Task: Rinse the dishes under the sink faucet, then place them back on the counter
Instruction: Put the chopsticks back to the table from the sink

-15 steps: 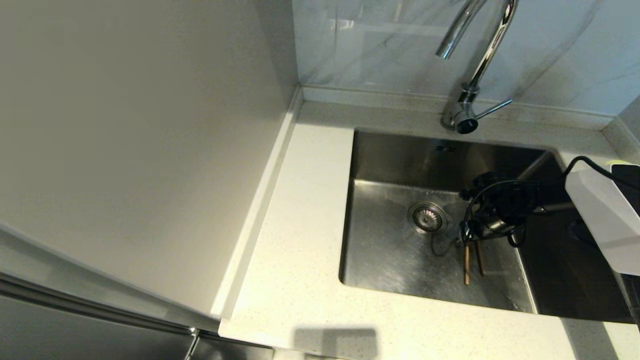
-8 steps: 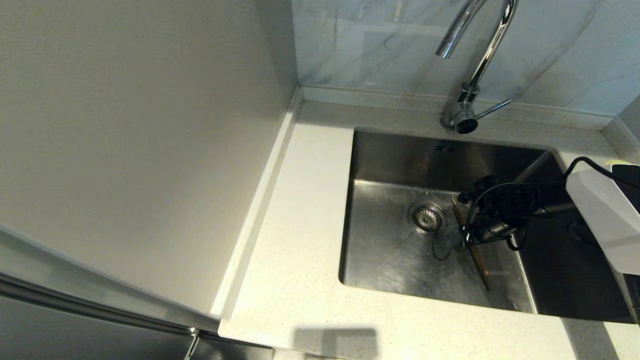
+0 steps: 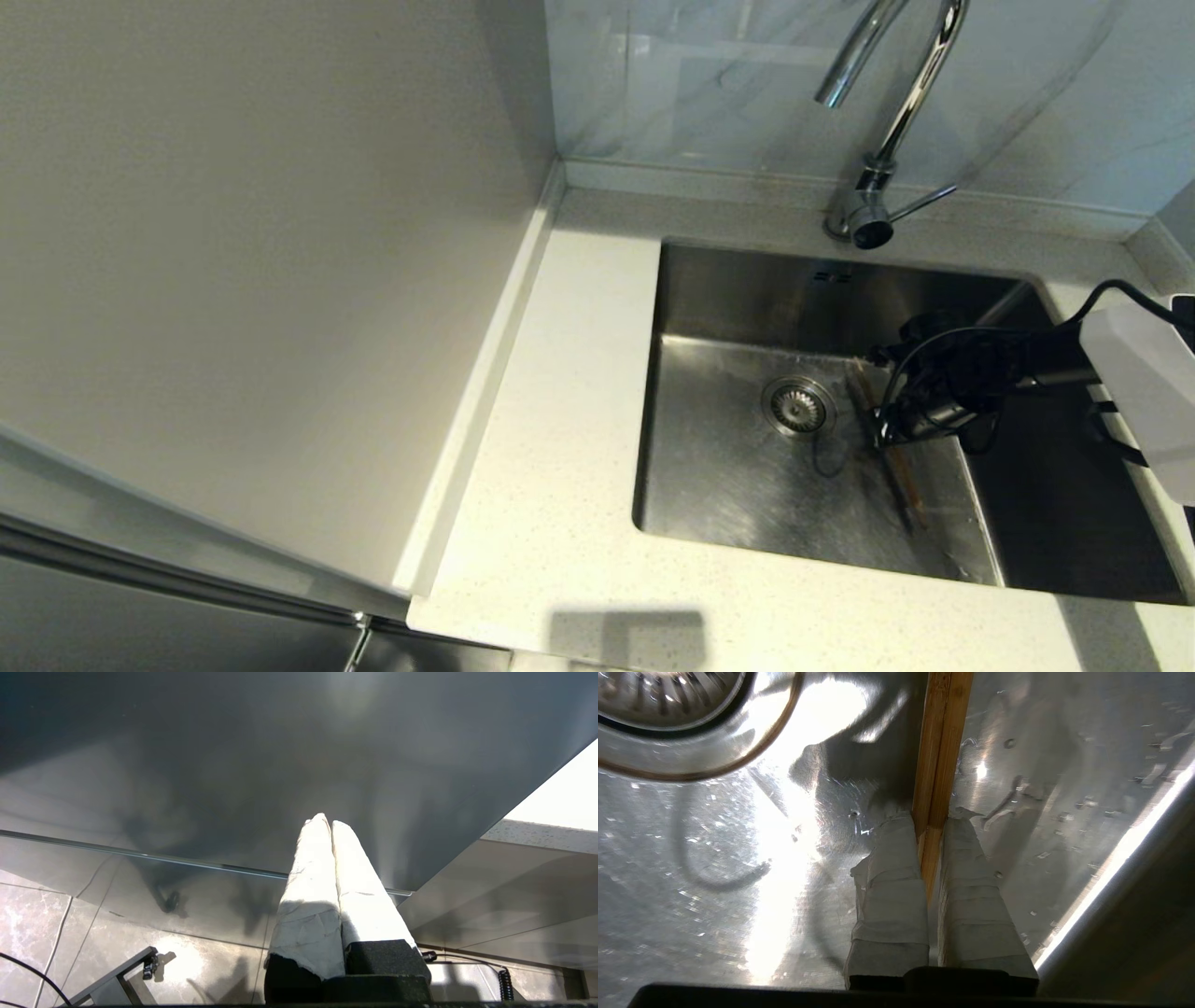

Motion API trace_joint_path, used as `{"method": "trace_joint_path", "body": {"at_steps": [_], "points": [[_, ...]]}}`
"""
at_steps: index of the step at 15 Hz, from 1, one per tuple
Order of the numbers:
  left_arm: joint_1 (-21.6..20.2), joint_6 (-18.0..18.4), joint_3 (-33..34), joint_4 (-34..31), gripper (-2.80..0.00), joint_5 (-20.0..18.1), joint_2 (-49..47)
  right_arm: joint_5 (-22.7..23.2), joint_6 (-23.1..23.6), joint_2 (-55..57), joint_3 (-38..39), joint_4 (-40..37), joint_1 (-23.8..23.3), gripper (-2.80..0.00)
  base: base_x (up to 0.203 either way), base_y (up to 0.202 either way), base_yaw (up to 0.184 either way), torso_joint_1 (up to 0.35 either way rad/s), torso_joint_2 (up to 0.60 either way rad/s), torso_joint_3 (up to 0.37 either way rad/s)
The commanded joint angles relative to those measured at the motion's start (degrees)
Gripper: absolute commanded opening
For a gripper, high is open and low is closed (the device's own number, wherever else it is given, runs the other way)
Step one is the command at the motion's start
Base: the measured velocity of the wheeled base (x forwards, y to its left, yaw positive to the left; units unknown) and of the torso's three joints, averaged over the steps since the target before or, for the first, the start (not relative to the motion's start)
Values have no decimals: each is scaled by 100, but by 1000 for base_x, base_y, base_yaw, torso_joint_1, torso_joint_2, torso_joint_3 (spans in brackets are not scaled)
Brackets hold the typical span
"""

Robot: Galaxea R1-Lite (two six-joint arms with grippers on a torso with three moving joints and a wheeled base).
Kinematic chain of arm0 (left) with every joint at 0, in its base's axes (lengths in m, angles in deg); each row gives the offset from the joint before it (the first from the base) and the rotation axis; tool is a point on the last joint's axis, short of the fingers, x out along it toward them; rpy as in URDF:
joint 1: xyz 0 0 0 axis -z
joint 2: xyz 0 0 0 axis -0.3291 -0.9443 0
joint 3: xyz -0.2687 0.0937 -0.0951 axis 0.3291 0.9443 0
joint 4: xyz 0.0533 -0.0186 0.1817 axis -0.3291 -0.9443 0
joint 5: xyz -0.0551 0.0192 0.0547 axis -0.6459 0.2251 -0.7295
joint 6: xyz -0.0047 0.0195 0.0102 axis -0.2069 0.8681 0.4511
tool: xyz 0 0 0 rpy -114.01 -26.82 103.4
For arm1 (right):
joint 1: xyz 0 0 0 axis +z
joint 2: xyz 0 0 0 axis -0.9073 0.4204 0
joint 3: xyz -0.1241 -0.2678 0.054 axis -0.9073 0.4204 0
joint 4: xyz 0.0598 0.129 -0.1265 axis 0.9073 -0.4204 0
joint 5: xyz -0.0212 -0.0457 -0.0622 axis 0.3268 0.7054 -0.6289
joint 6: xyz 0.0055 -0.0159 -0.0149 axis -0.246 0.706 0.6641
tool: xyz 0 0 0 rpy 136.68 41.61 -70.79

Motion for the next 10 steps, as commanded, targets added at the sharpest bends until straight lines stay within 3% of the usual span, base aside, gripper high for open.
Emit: {"method": "trace_joint_path", "body": {"at_steps": [1, 5, 10], "points": [[-2, -2, 0, 2, -280, 0, 18, -14, -2, -258, 77, -2, -2, -280, 0, 0, 0, 0, 0, 0], [-2, -2, 0, 2, -280, 2, 18, -57, -64, -660, 262, -2, -15, -280, 0, 0, 0, 0, 0, 0], [-2, -2, 0, 2, -280, 2, 18, -59, -62, -1173, 276, 7, -362, -280, 0, 0, 0, 0, 0, 0]]}}
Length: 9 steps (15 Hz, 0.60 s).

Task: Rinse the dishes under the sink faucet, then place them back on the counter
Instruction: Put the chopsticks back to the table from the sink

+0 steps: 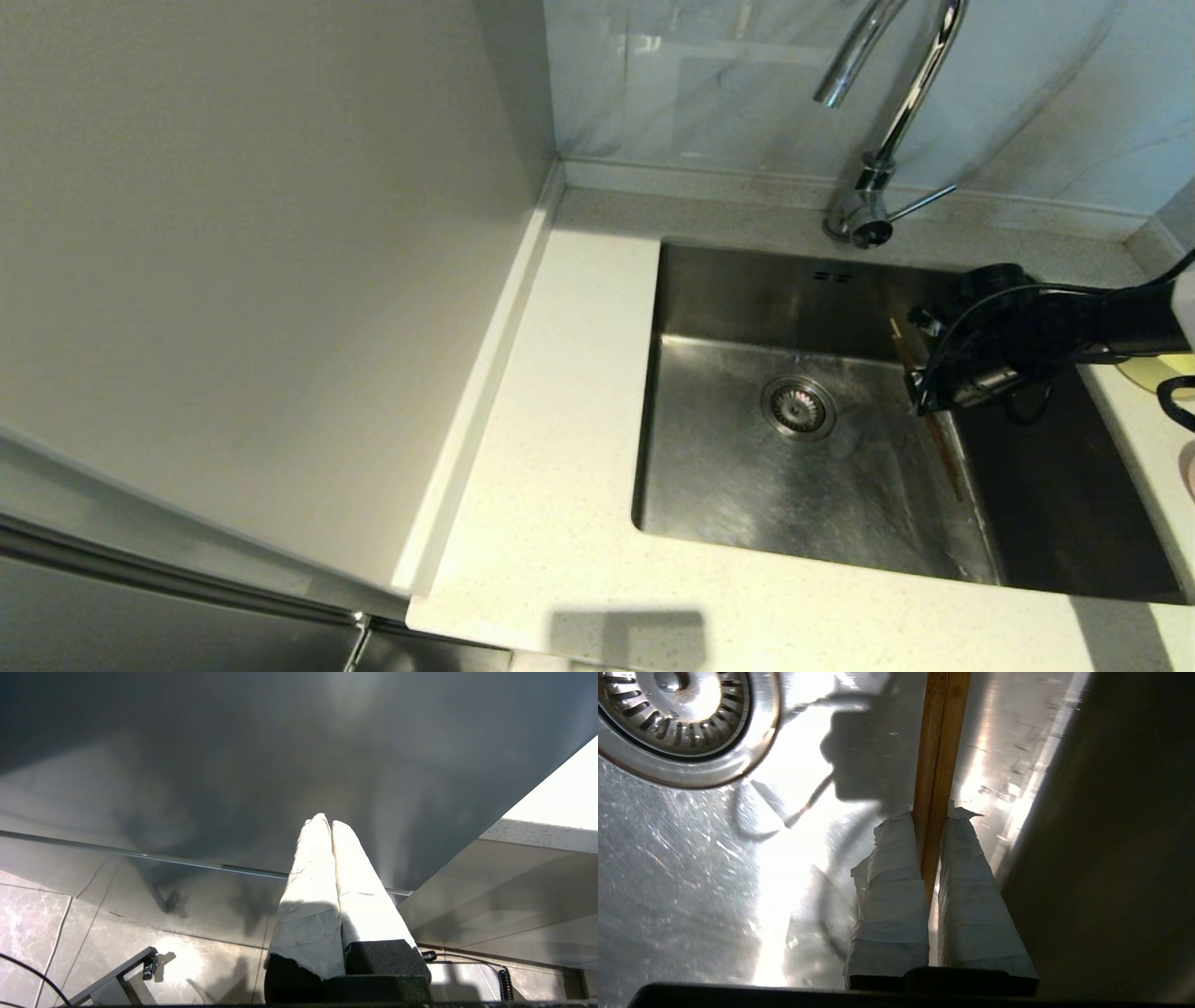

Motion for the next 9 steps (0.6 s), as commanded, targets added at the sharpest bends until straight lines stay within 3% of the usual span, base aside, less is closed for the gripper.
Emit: {"method": "trace_joint_path", "body": {"at_steps": [1, 9], "points": [[-2, -2, 0, 2, -280, 7, 18, -4, 7, -358, 54, 4, -177, -280, 0, 0, 0, 0, 0, 0], [-2, -2, 0, 2, -280, 7, 18, 17, -19, -1057, 451, 10, -644, -280, 0, 0, 0, 0, 0, 0]]}}
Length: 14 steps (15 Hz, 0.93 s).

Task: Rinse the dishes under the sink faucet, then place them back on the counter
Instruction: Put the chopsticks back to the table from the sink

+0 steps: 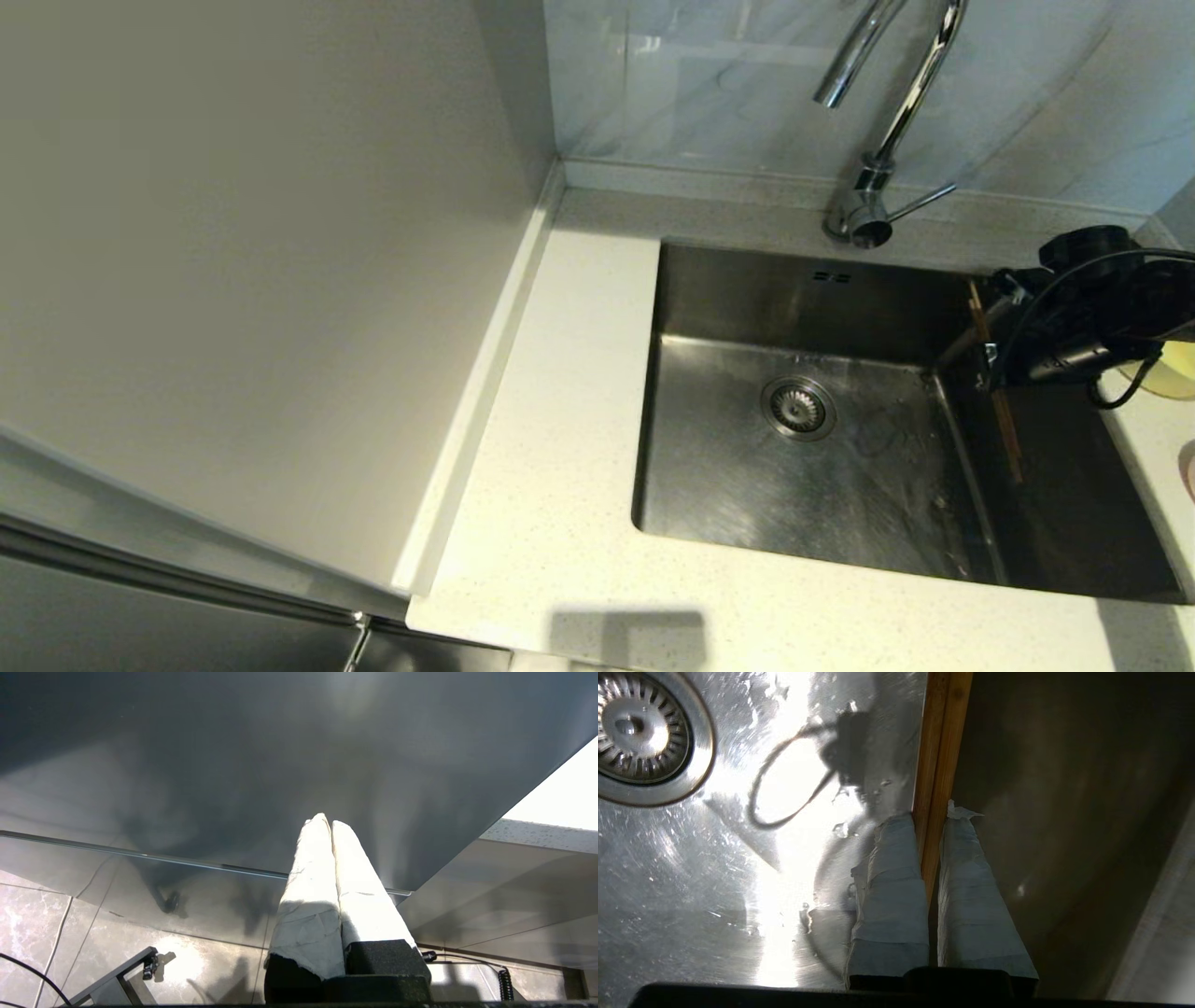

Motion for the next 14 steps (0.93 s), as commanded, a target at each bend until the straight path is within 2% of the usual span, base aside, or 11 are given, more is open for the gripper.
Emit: {"method": "trace_joint_path", "body": {"at_steps": [1, 8, 14], "points": [[-2, -5, 0, 2, -280, 1, 18, 5, 5, -238, 55, -15, -98, -280, 0, 0, 0, 0, 0, 0], [-2, -5, 0, 2, -280, 1, 18, 23, -42, -587, 393, 13, -322, -280, 0, 0, 0, 0, 0, 0], [-2, -5, 0, 2, -280, 1, 18, -1, -117, -869, -214, 21, -283, -280, 0, 0, 0, 0, 0, 0]]}}
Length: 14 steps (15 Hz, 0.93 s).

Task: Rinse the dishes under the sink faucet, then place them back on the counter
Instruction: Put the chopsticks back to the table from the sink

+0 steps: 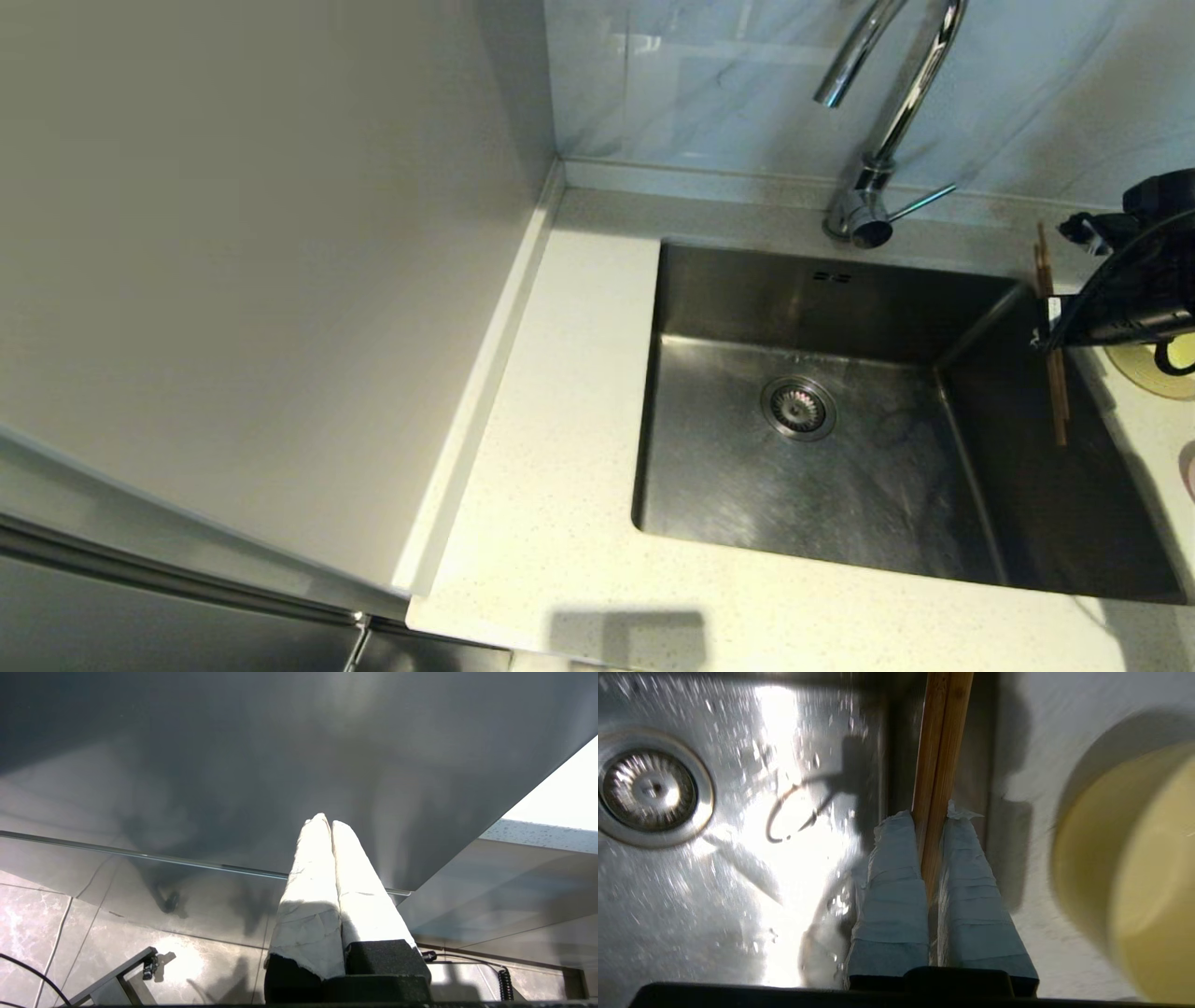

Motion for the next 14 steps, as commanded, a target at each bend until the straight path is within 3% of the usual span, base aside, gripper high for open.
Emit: {"method": "trace_joint_path", "body": {"at_steps": [1, 3, 6, 8, 10, 14], "points": [[-2, -2, 0, 2, -280, 2, 18, -49, 29, -167, -270, -15, 6, -280, 0, 0, 0, 0, 0, 0], [-2, -2, 0, 2, -280, 2, 18, -111, 149, -341, -437, -42, 5, -280, 0, 0, 0, 0, 0, 0], [-2, -2, 0, 2, -280, 2, 18, -310, 779, -735, -401, -145, 5, -280, 0, 0, 0, 0, 0, 0], [-2, -2, 0, 2, -280, 2, 18, -458, 998, -934, -458, -666, -3, -280, 0, 0, 0, 0, 0, 0], [-2, -2, 0, 2, -280, 2, 18, -940, 1109, -1085, -468, -1228, -65, -280, 0, 0, 0, 0, 0, 0], [-2, -2, 0, 2, -280, 2, 18, -995, 1114, -1145, -393, -1294, -704, -280, 0, 0, 0, 0, 0, 0]]}}
